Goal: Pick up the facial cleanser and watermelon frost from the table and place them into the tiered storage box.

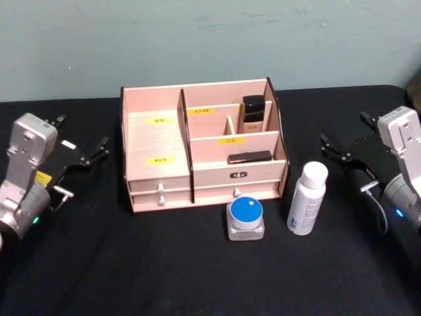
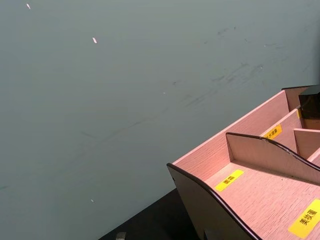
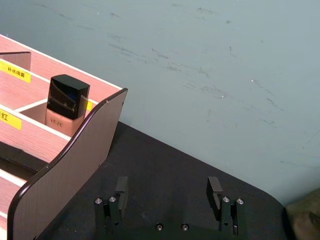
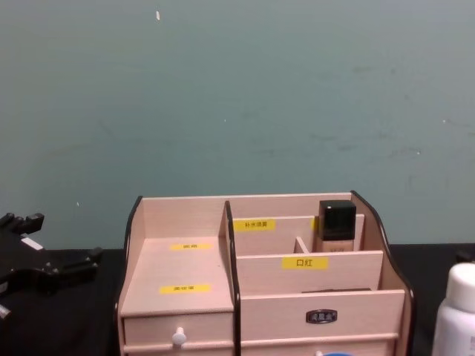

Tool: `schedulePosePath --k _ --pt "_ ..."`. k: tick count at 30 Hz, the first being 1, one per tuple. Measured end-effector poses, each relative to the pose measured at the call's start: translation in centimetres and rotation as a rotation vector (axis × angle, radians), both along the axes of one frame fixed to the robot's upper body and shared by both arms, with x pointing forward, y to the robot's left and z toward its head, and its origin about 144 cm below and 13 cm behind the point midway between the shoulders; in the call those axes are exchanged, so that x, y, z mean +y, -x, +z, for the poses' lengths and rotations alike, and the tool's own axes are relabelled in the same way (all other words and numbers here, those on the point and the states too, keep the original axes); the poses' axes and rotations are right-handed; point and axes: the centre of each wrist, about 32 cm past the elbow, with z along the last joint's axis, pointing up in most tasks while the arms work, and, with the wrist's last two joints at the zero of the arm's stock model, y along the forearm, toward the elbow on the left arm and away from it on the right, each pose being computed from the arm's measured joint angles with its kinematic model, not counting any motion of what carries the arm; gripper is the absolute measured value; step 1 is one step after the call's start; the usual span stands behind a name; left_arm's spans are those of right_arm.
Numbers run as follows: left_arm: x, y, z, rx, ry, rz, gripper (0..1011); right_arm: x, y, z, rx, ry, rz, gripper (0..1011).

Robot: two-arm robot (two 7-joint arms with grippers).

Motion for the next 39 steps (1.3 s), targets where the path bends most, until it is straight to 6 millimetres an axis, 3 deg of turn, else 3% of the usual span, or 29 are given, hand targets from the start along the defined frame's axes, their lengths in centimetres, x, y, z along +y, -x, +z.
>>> schedulePosePath --k 39 --pt "0.00 0.00 0.00 0.000 0.000 0.000 1010 0.00 0.00 0.00 0.000 0.000 0.000 1003"
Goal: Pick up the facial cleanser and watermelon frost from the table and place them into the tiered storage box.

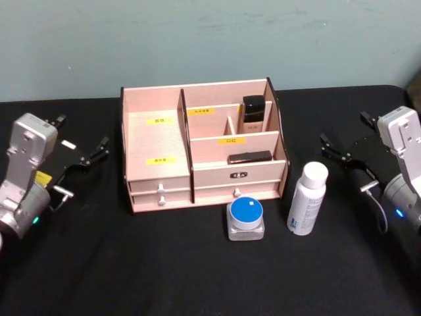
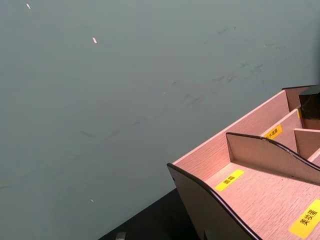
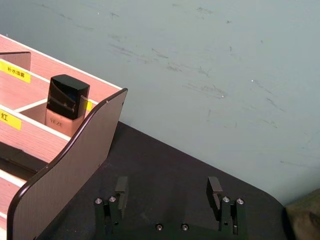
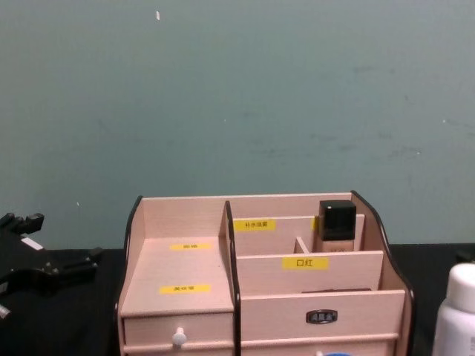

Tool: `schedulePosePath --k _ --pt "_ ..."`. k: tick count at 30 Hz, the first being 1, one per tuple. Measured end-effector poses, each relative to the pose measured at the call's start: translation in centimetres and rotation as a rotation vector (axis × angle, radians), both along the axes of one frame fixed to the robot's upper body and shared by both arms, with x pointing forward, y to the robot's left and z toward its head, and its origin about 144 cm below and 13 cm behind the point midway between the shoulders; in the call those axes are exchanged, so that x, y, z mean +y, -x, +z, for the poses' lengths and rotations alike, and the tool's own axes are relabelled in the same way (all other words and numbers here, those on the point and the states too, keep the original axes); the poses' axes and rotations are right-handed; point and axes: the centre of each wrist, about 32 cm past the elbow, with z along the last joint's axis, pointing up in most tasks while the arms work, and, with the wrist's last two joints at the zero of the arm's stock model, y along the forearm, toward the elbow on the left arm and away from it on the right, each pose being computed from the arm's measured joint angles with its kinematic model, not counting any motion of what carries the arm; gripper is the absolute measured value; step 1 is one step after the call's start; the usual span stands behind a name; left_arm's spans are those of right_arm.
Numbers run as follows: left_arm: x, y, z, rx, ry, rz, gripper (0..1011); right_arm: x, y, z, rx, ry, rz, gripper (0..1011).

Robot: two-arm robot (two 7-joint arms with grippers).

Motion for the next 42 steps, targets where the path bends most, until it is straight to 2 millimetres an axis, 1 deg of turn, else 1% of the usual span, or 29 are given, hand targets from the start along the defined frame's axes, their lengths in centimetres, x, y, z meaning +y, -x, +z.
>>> schedulePosePath --k 13,21,23,26,27,30,36,42 --pt "0.0 0.0 0.0 0.000 0.000 0.000 1010 -0.1 0.0 0.0 0.000 -0.002 0.002 1003" --pt "0.0 0.0 0.0 0.000 0.000 0.000 1010 -0.5 0.5 1.2 -0.024 -0.014 0.011 1003" --pt "0.0 0.0 0.0 0.000 0.000 0.000 1009 -0.7 1.0 2.0 -0.040 -0.025 0.021 1003" --pt "0.0 0.0 0.0 0.000 0.000 0.000 1009 -0.8 1.5 2.6 -0.047 -0.039 0.037 1003" --pt "0.0 0.0 0.0 0.000 0.000 0.000 1010 -0.9 1.9 3.1 -0.054 -0.049 0.048 1003" --pt "0.0 0.0 0.0 0.000 0.000 0.000 1009 -1.0 2.6 3.7 -0.063 -0.058 0.065 1002" --pt "0.0 0.0 0.0 0.000 0.000 0.000 1010 -1.3 5.0 5.4 -0.075 -0.095 0.116 1003" --pt "0.0 0.0 0.0 0.000 0.000 0.000 1010 -1.3 7.0 6.3 -0.040 -0.139 0.158 1003"
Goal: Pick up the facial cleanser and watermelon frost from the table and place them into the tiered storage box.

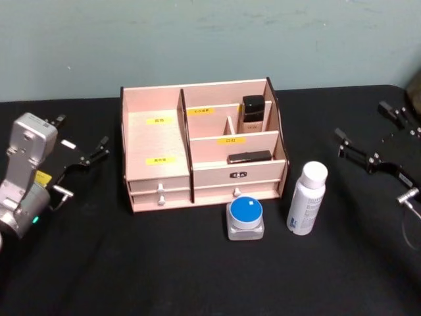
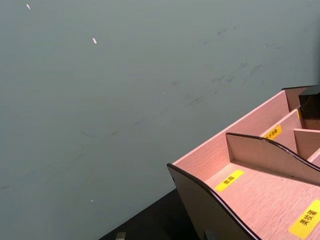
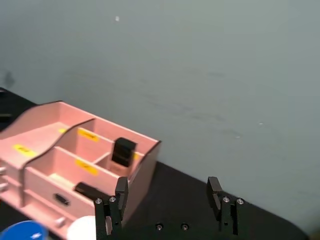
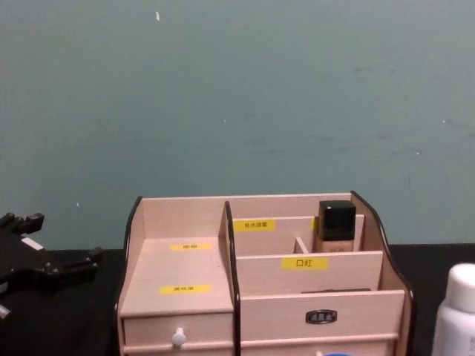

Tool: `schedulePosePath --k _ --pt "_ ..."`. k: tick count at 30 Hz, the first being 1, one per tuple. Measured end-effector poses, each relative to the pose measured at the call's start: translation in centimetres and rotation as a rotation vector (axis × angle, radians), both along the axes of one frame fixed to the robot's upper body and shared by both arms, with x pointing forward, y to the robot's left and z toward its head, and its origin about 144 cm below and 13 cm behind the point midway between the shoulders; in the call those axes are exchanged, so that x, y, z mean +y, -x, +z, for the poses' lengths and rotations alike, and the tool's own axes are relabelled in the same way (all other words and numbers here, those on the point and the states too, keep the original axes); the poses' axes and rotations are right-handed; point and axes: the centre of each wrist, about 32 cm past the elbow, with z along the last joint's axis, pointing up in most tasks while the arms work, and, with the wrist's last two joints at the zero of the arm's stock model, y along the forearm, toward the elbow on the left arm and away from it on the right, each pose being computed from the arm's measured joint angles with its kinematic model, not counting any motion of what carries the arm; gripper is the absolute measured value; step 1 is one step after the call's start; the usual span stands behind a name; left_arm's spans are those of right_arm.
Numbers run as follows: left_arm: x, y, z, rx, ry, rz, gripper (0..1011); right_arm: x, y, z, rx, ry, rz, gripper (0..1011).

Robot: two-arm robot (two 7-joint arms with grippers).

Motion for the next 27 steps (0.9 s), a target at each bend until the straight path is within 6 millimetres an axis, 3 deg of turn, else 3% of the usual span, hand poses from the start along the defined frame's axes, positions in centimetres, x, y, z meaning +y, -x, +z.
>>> schedulePosePath --k 11,27 --pt "0.0 0.0 0.0 0.000 0.000 0.000 1010 1.0 3.3 0.7 0.097 -0.010 0.111 1003" --pt "0.0 0.0 0.0 0.000 0.000 0.000 1010 1.3 3.6 -0.5 0.169 0.019 0.134 1003"
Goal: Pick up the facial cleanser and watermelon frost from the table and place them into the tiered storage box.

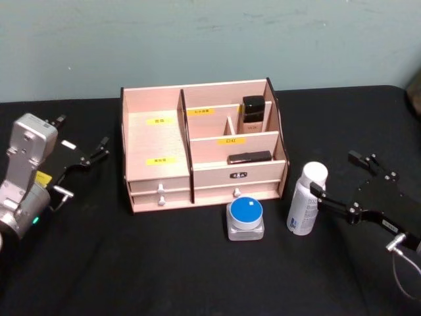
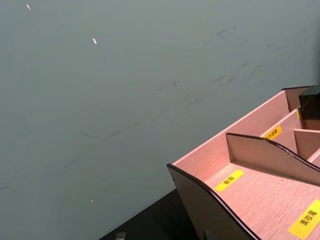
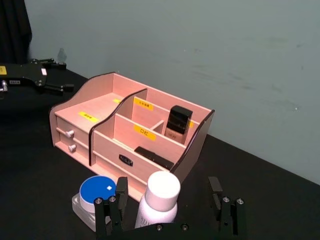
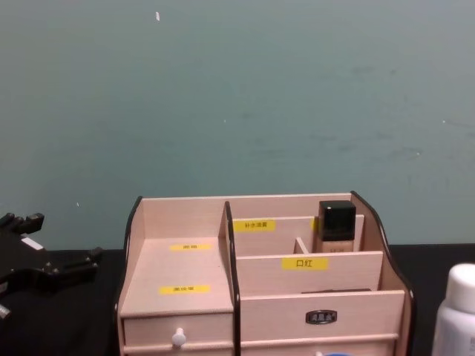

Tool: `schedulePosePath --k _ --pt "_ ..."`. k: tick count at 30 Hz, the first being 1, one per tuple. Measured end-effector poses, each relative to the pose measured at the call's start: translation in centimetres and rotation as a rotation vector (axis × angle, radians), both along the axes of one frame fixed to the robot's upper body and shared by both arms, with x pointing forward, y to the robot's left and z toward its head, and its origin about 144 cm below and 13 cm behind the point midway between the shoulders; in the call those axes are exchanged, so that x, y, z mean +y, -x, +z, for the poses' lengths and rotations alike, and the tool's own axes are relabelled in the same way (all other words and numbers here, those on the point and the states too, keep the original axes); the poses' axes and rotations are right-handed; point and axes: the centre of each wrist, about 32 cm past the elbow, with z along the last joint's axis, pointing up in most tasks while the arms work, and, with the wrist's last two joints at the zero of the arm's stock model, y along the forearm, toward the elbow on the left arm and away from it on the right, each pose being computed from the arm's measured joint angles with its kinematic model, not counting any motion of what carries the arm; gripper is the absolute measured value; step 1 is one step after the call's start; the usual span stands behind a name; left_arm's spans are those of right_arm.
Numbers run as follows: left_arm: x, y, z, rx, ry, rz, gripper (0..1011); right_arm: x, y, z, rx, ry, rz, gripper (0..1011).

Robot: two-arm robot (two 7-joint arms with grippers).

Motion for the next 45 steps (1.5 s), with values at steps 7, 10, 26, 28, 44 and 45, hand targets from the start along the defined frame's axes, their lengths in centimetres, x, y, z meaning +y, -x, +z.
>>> schedulePosePath --k 7,10,26,28,44,45 --pt "0.0 0.0 0.0 0.000 0.000 0.000 1010 -0.1 -0.4 -0.6 0.022 0.003 0.000 1003" --pt "0.0 0.0 0.0 0.000 0.000 0.000 1010 -0.1 -0.5 -1.0 0.035 0.004 0.001 1003" --pt "0.0 0.0 0.0 0.000 0.000 0.000 1010 0.0 -1.1 -2.5 0.085 0.011 0.003 1003" --pt "0.0 0.0 0.0 0.000 0.000 0.000 1009 0.0 -1.2 -2.7 0.091 0.011 0.001 1003" --pt "0.0 0.0 0.0 0.000 0.000 0.000 1010 0.0 -1.9 -3.8 0.125 0.001 0.002 1003" --pt "0.0 0.0 0.0 0.000 0.000 0.000 1010 0.0 -1.9 -3.9 0.126 0.001 0.002 1003"
